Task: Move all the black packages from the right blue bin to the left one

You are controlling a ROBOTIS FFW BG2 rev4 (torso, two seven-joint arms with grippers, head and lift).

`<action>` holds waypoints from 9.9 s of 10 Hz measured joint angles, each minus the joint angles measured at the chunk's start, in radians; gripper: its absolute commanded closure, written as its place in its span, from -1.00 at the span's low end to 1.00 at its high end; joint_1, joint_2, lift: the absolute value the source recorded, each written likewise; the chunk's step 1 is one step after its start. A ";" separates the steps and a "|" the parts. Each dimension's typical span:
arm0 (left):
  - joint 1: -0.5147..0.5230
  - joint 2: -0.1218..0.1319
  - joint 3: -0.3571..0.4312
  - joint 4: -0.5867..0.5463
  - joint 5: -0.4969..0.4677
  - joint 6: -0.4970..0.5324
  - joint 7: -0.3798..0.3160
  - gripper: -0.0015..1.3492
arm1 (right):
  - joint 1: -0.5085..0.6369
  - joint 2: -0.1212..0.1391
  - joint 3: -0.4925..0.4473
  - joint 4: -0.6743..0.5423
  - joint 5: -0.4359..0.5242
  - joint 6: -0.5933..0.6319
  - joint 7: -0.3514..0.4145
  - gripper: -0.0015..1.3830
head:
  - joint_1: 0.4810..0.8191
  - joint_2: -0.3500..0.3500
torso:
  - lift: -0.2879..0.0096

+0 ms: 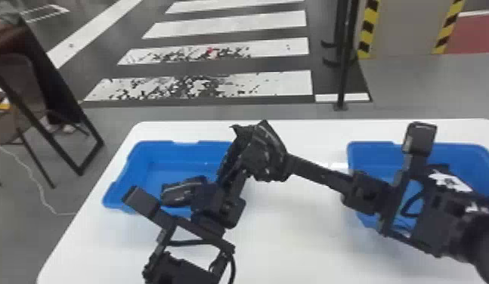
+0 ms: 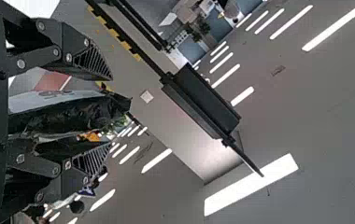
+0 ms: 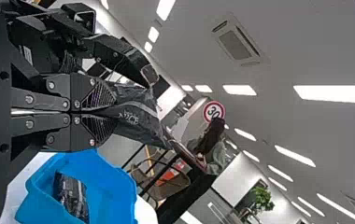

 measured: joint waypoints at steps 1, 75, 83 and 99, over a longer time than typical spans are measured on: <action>0.005 0.000 0.018 -0.035 -0.020 0.092 0.000 0.79 | -0.005 0.000 0.003 0.009 -0.004 -0.007 -0.002 0.63 | 0.27 0.51 | -0.01; -0.228 -0.029 0.310 0.367 -0.812 -0.030 0.243 -0.81 | -0.045 -0.005 0.098 0.097 0.143 -0.157 -0.092 -0.80 | 0.27 1.00 | -0.01; -0.070 -0.031 0.139 0.255 -0.570 -0.425 0.229 -0.57 | 0.106 0.034 -0.333 -0.601 0.795 0.793 -0.476 -0.79 | 0.27 0.21 | -0.01; -0.045 -0.015 0.068 0.252 -0.552 -0.435 0.220 -0.57 | -0.155 0.024 -0.325 -0.021 0.862 0.940 -0.589 0.30 | 0.27 -0.36 | -0.01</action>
